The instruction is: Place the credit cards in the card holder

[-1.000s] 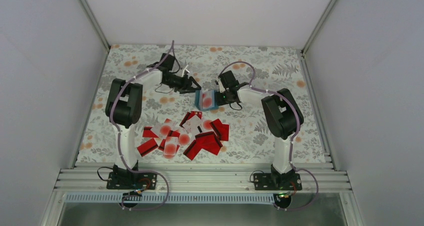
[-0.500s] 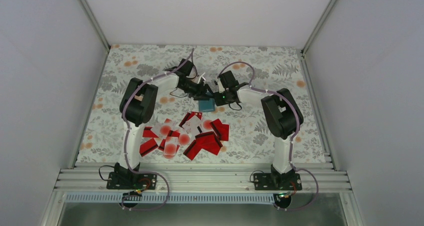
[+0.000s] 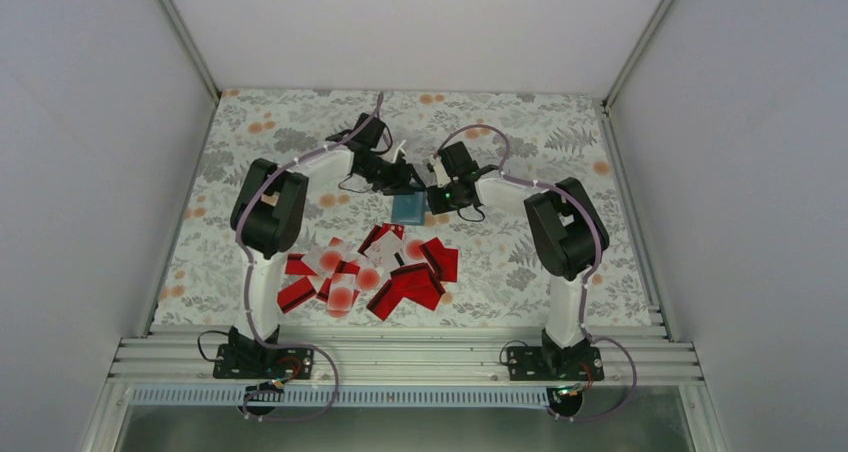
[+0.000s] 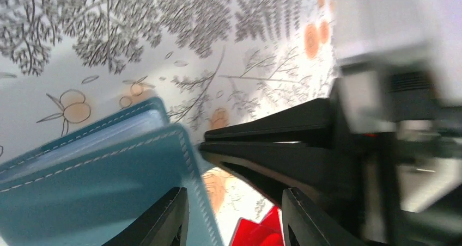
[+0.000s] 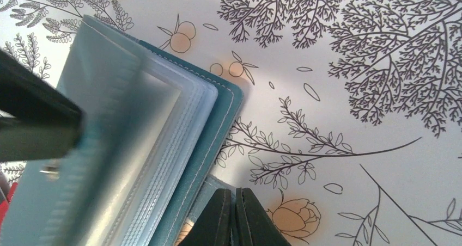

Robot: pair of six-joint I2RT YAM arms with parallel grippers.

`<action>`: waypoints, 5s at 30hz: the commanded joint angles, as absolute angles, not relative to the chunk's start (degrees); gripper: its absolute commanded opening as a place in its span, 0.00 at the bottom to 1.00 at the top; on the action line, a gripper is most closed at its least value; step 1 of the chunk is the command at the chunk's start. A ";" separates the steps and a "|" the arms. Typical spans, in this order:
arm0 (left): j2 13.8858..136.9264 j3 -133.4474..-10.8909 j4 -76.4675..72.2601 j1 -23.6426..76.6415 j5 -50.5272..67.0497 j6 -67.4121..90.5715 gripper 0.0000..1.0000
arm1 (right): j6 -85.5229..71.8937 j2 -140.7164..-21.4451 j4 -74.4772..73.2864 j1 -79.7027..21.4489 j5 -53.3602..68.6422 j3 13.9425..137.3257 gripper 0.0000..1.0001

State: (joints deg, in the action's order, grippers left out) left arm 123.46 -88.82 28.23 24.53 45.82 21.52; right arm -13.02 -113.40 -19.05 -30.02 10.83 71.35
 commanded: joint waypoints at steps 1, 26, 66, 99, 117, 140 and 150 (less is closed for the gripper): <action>117.96 -90.84 30.34 23.90 44.47 21.75 0.45 | -12.73 -112.21 -20.20 -30.15 11.42 71.36 0.04; 117.35 -81.65 38.23 20.85 36.91 10.84 0.31 | -12.57 -113.48 -20.56 -29.84 12.62 71.77 0.04; 125.89 -88.34 46.85 27.25 21.48 10.63 0.31 | -14.05 -105.52 -17.90 -29.87 35.74 74.08 0.29; 125.80 -88.46 48.15 27.49 20.22 10.13 0.31 | -24.79 -109.25 -12.33 -25.93 31.18 65.41 0.19; 127.18 -90.54 49.57 27.99 19.78 9.14 0.31 | -25.40 -109.93 -10.19 -25.82 32.44 65.75 0.16; 128.62 -93.80 51.92 29.39 16.76 9.23 0.31 | -25.82 -112.59 -7.53 -23.91 36.05 66.38 0.19; 129.81 -95.81 53.40 29.97 16.11 8.88 0.31 | -26.22 -114.21 -6.54 -23.91 37.58 67.23 0.18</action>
State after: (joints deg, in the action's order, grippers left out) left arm 125.78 -95.64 51.68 28.69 19.55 9.80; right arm -25.54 -112.71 -8.36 -24.12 36.23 65.54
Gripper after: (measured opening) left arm 0.306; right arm 0.185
